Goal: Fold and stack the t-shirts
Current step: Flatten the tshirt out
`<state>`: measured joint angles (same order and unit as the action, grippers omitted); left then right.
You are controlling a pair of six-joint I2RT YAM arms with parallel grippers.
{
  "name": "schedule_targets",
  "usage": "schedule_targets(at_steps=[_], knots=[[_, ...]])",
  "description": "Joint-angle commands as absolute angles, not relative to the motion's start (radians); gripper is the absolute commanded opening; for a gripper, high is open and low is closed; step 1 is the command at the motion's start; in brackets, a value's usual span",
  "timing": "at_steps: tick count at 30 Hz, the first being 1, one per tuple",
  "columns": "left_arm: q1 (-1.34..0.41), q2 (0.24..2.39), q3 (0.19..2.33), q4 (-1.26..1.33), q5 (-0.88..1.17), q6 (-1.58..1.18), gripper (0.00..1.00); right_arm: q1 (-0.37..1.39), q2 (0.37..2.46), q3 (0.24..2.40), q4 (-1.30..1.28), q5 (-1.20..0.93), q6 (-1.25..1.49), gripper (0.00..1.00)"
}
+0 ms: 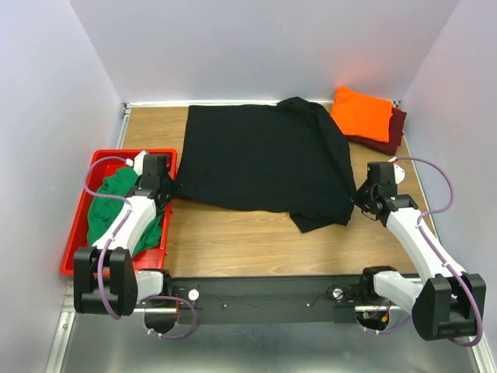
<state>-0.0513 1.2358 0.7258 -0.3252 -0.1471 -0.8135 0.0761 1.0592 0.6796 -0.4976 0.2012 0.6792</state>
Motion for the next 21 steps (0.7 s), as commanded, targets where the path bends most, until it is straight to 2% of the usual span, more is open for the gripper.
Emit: schedule_targets(at_steps=[1,3,4,7,15,21], knots=[[-0.041,1.187,0.701,-0.348,-0.189,-0.813,0.0,0.066,1.042,0.67,-0.552,0.225,0.703,0.37],[-0.041,1.189,0.696,-0.341,-0.175,-0.805,0.0,0.066,1.054,0.675,-0.552,0.221,0.704,0.5],[-0.041,1.196,0.695,-0.328,-0.166,-0.799,0.0,0.067,1.058,0.686,-0.552,0.215,0.701,0.59],[-0.041,1.21,0.693,-0.316,-0.143,-0.793,0.0,0.066,1.065,0.699,-0.552,0.17,0.684,0.63],[-0.041,1.224,0.693,-0.282,-0.117,-0.788,0.0,0.1,1.035,0.591,-0.532,0.028,0.732,0.61],[-0.041,1.255,0.696,-0.259,-0.089,-0.782,0.0,0.121,1.072,0.59,-0.491,0.173,0.77,0.59]])
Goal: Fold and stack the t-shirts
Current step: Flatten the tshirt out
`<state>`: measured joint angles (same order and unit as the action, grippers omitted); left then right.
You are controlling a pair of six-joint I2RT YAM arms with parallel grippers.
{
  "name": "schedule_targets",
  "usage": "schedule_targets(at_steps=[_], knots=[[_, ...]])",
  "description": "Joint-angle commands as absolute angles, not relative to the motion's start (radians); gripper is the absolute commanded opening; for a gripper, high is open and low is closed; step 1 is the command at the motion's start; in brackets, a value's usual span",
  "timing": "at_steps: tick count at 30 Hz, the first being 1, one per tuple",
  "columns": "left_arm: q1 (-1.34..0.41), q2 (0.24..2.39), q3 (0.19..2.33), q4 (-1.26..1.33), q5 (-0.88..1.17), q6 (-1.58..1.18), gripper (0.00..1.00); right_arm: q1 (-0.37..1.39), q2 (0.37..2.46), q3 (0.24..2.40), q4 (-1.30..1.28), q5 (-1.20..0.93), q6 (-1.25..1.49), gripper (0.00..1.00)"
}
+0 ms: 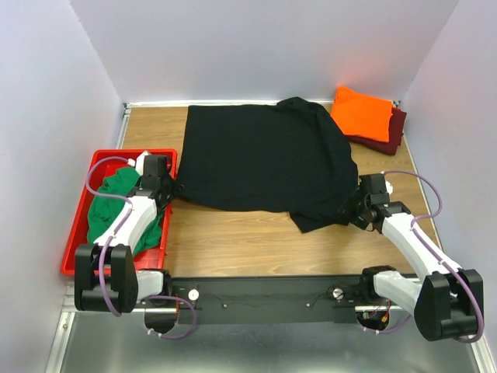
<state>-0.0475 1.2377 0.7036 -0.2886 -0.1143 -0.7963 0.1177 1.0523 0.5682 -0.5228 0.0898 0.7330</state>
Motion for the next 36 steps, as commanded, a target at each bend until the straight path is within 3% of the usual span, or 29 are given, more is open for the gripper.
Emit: schedule_targets(at_steps=[1,9,22,29,36], knots=[[-0.041,1.262,0.696,-0.256,-0.087,-0.775,0.0,0.121,1.097,0.604,-0.485,0.19,0.77,0.58],[-0.041,1.282,0.699,-0.242,-0.066,-0.749,0.0,0.107,1.272,0.862,-0.396,0.284,0.746,0.57],[-0.041,1.316,0.699,-0.215,-0.032,-0.713,0.0,0.017,1.813,1.384,-0.074,0.161,0.733,0.55],[-0.041,1.321,0.706,-0.209,-0.028,-0.707,0.0,-0.024,2.138,1.716,-0.048,0.161,0.733,0.55],[-0.041,1.335,0.709,-0.206,-0.028,-0.704,0.0,-0.07,2.324,1.842,-0.052,0.084,0.776,0.54]])
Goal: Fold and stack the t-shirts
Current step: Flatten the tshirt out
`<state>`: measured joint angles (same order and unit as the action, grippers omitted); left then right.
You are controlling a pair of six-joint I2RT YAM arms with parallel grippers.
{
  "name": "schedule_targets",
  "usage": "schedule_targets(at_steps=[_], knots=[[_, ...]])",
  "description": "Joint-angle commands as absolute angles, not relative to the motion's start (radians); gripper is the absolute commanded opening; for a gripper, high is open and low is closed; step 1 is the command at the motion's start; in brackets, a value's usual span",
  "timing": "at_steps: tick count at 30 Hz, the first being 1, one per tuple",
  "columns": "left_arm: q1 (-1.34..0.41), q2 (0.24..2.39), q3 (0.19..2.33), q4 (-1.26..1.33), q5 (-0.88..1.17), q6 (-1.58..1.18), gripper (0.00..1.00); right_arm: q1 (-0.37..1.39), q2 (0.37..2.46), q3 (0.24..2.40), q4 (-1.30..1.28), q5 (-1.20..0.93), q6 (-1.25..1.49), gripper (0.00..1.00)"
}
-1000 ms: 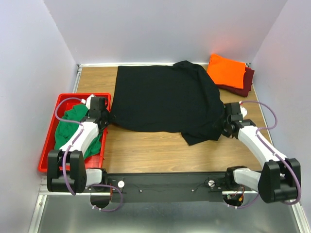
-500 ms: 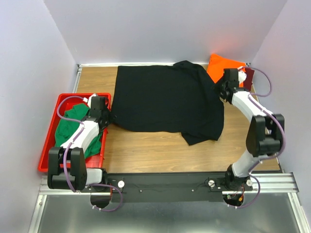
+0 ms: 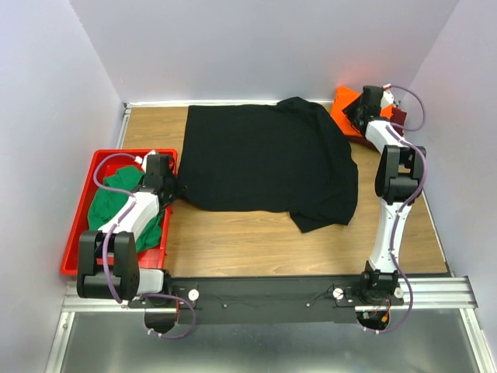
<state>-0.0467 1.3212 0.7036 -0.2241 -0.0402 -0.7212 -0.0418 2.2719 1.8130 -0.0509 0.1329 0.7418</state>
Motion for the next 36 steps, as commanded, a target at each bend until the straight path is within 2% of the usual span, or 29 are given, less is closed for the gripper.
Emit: schedule_targets(at_steps=[1,11,27,36], knots=[[-0.041,1.338,0.712,-0.204,-0.026,-0.704,0.0,-0.075,2.33,1.836,-0.052,0.075,0.787,0.54],[-0.041,1.362,0.71,-0.196,-0.014,-0.699,0.0,-0.155,2.355,1.77,-0.052,0.086,0.815,0.54],[-0.041,1.364,0.713,-0.202,-0.02,-0.695,0.0,-0.21,2.398,1.845,-0.066,0.129,0.73,0.54],[-0.041,1.342,0.713,-0.219,-0.041,-0.706,0.0,-0.21,2.367,1.871,-0.075,0.15,0.644,0.6]])
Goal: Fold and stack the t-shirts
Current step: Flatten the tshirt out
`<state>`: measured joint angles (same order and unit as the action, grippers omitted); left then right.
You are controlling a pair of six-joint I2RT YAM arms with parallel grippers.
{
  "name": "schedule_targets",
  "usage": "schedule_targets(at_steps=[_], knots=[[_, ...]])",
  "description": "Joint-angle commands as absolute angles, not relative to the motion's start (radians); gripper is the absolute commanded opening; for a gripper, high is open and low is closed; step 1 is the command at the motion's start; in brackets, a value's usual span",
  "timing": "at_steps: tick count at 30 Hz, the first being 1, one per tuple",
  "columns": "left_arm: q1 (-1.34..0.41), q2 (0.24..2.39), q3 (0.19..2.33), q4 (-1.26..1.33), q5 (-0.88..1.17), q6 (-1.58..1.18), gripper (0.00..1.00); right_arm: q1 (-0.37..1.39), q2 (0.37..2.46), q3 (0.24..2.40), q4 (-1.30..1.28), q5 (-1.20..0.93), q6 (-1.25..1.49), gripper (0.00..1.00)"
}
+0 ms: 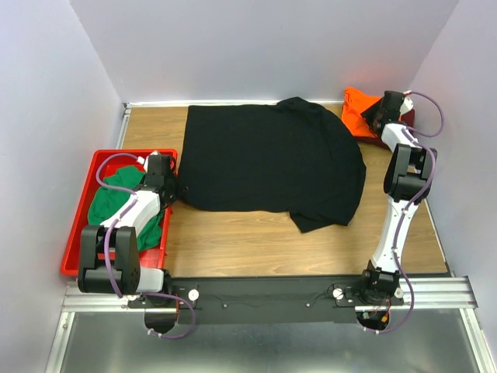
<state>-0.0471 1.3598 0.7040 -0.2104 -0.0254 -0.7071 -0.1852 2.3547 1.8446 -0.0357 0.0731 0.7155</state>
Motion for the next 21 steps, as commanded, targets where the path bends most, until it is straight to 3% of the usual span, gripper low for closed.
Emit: schedule_targets(at_steps=[1,9,12,21], knots=[[-0.041,1.338,0.712,-0.222,-0.047,-0.707,0.0,-0.21,2.349,1.873,-0.077,0.135,0.638,0.61],[-0.041,1.321,0.709,-0.222,-0.043,-0.718,0.0,-0.21,2.188,1.868,-0.132,-0.051,0.633,0.67],[-0.041,1.312,0.706,-0.222,-0.044,-0.721,0.0,-0.209,2.044,1.749,-0.153,-0.081,0.661,0.67],[-0.041,1.301,0.695,-0.225,-0.034,-0.71,0.0,-0.141,1.544,1.09,-0.209,-0.005,0.669,0.64]])
